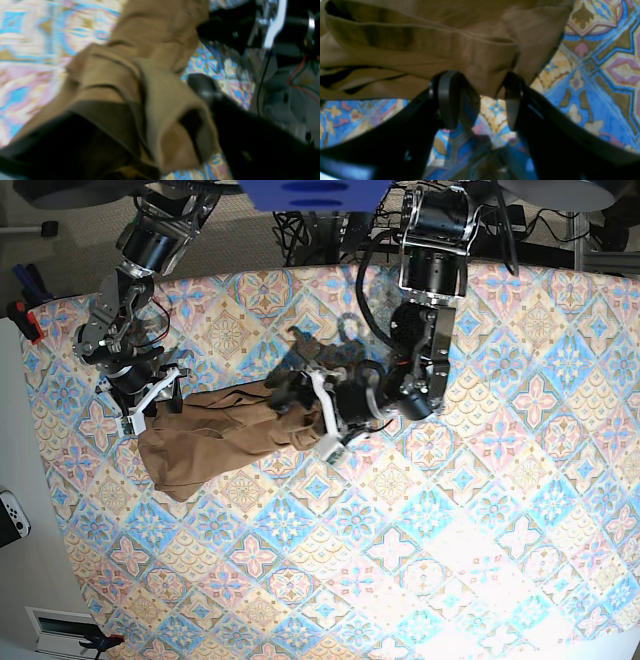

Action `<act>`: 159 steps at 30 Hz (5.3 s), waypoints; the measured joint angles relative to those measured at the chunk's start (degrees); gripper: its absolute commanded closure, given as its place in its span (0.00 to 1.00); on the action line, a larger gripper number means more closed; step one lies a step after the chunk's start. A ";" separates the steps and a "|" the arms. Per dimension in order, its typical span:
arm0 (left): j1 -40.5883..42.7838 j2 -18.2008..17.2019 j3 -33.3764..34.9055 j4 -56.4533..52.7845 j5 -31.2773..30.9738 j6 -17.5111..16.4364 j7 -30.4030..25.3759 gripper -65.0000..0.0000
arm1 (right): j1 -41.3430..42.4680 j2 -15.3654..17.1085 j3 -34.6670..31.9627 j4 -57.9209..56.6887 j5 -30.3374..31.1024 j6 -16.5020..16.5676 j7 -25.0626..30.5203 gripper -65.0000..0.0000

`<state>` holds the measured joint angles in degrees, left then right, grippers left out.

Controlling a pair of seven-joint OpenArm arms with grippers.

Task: Layout the t-shirt on the table in an organized manner, then fold the t-shirt properly
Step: 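Carry the strip end with the left gripper toward the right gripper, then move the right gripper to the other strip end and grasp it, then fold the held end with the right gripper over onto the left gripper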

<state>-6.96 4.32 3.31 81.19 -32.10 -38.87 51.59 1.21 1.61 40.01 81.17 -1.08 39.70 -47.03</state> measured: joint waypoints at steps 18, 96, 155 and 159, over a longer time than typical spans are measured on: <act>-3.82 3.98 0.00 1.73 -8.63 0.11 -10.40 0.27 | -0.81 -0.31 0.00 3.17 -1.14 0.17 -2.23 0.57; 6.73 -19.10 0.26 1.95 7.26 -0.37 -11.32 0.28 | 16.06 16.50 -10.93 -29.64 41.20 -0.22 -6.29 0.56; 6.97 -16.22 0.55 2.01 7.39 0.00 -10.86 0.28 | 1.75 12.83 -28.02 20.00 26.93 -23.93 -12.74 1.00; 6.97 -16.35 0.52 2.01 7.52 0.02 -10.91 0.28 | 0.63 12.41 -34.36 19.82 22.43 -23.74 -14.03 1.00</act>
<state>0.01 -12.03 3.84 83.20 -24.58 -38.85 40.69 1.85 14.02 5.65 100.99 21.34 15.97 -61.06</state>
